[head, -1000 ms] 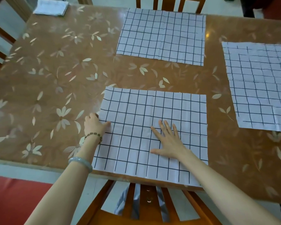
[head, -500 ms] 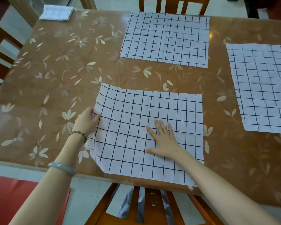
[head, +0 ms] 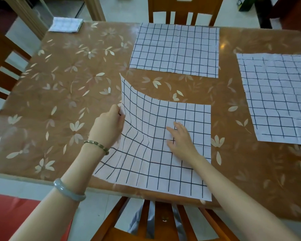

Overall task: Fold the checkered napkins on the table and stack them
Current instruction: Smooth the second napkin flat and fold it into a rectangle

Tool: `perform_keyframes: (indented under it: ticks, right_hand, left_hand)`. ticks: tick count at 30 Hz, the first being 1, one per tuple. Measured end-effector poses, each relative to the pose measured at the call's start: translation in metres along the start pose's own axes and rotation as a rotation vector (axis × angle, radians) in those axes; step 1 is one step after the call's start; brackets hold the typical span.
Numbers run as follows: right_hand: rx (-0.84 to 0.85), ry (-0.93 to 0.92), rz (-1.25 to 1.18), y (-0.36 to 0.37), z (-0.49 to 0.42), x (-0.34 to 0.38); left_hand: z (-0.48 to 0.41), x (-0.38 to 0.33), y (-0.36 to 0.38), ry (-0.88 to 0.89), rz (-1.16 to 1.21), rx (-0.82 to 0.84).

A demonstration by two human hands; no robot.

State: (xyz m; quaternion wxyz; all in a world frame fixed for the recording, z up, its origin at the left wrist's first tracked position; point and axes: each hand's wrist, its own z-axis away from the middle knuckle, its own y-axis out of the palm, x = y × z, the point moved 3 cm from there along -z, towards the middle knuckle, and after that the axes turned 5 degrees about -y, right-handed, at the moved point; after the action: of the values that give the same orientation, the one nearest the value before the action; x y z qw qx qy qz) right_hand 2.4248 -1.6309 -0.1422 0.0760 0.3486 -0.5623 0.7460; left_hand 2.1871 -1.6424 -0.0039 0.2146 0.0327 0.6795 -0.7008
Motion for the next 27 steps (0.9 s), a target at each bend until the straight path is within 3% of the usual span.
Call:
perform_keyframes:
  ticks: [3,6,9,12,17,21,27]
  right_hand:
    - [-0.158,0.079,-0.192,-0.041,0.005,0.001]
    - [-0.245,0.289,-0.617,-0.079,0.007,0.006]
    - [-0.266,0.428,-1.041,-0.099,0.006,0.009]
    - [-0.222,0.487,-1.184,-0.108,0.008,0.005]
    - [-0.119,0.517,-1.185,-0.110,0.020,-0.015]
    - [-0.252,0.569,-0.910,-0.106,0.028,-0.042]
    - [-0.255,0.660,-0.701,-0.091,0.028,-0.073]
  left_hand:
    - [0.008,-0.037,0.003,0.069,0.034,0.022]
    - [0.014,-0.076,0.011,0.152,0.026,0.036]
    - [0.021,-0.109,0.027,0.199,0.032,0.074]
    - [0.030,-0.139,0.049,0.265,0.130,0.150]
    - [0.046,-0.170,0.091,0.276,0.182,0.294]
    - [0.054,-0.176,0.110,0.333,0.236,0.396]
    - [0.018,-0.114,0.138,0.333,0.117,0.268]
